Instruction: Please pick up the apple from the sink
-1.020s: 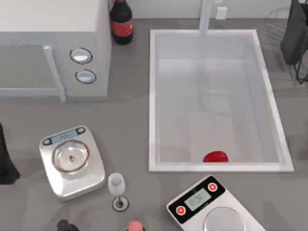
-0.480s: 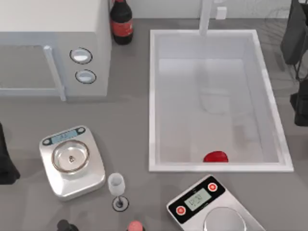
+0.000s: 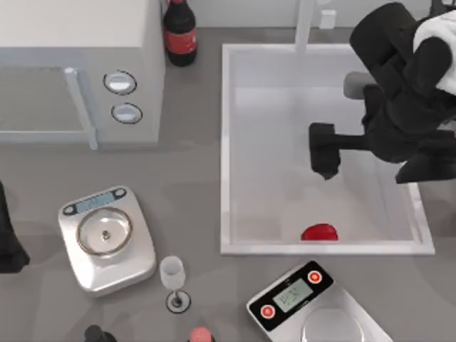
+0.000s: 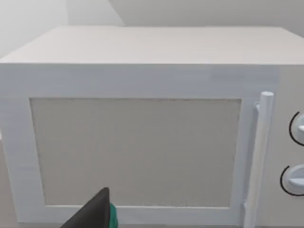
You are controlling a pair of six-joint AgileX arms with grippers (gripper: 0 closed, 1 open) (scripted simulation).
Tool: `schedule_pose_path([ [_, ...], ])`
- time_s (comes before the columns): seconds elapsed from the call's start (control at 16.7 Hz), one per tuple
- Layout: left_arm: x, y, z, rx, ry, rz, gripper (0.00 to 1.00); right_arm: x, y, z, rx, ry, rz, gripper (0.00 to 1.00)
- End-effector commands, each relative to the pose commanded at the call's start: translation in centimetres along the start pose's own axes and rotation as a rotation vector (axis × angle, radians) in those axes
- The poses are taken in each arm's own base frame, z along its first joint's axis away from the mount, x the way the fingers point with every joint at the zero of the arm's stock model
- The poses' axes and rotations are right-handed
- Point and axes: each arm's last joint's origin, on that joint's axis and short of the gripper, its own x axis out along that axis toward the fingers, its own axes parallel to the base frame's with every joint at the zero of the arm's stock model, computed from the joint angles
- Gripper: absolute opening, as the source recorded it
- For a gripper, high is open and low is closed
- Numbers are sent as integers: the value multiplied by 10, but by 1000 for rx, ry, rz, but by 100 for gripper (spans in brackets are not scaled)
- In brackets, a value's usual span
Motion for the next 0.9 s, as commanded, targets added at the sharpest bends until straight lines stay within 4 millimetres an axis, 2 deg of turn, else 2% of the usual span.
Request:
schedule_pose_path([
  [0.18, 0, 0, 0, 0, 0, 0, 100, 34, 26, 12, 1, 126, -59, 100],
  [0.36, 0, 0, 0, 0, 0, 0, 100, 52, 38, 15, 1, 183, -90, 100],
  [0.72, 0, 0, 0, 0, 0, 0, 100, 54, 38, 16, 5, 188, -93, 100],
  [0.9, 0, 0, 0, 0, 0, 0, 100, 79, 37, 15, 5, 193, -96, 100],
])
